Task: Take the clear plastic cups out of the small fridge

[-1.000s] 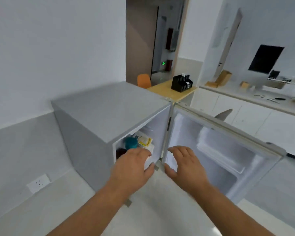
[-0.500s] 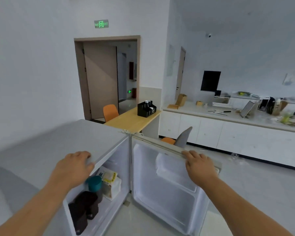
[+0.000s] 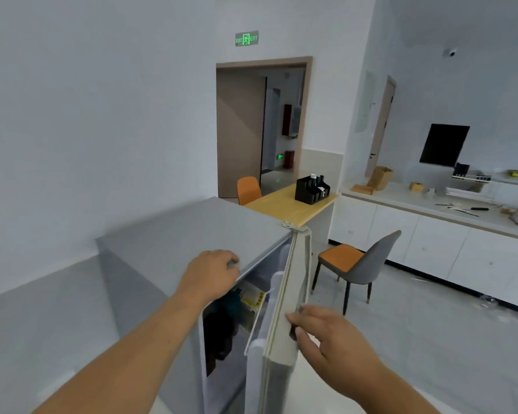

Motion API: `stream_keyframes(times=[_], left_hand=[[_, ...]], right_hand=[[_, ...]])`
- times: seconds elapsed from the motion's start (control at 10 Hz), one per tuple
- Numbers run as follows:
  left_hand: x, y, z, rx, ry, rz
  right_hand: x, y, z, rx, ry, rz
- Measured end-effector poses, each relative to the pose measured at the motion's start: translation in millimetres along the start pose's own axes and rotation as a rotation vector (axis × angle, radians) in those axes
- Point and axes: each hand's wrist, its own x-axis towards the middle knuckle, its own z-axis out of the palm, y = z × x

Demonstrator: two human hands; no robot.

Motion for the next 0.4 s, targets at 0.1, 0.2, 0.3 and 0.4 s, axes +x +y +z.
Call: stream_keyframes(times=[0.1, 0.2, 0.3, 0.4], left_hand=[[-0.5, -5.1, -1.0, -0.058, -0.01, 0.008], [0.9, -8.9, 0.5, -0.115, 0.021, 0.021], [2.4, -10.2, 3.5, -0.129, 0.039, 0.071], [-1.5, -9.2, 2.9, -0.095, 0.112, 0.107]], right_hand=[[33.5, -26.4, 30.8, 0.013, 0.011, -0.065], [62.4, -45.5, 52.6, -0.013, 0.015, -0.125], [77.5, -54.3, 62.8, -0.025, 0.003, -0.156], [82.8, -43.9, 47.1, -0.057, 0.072, -0.162]])
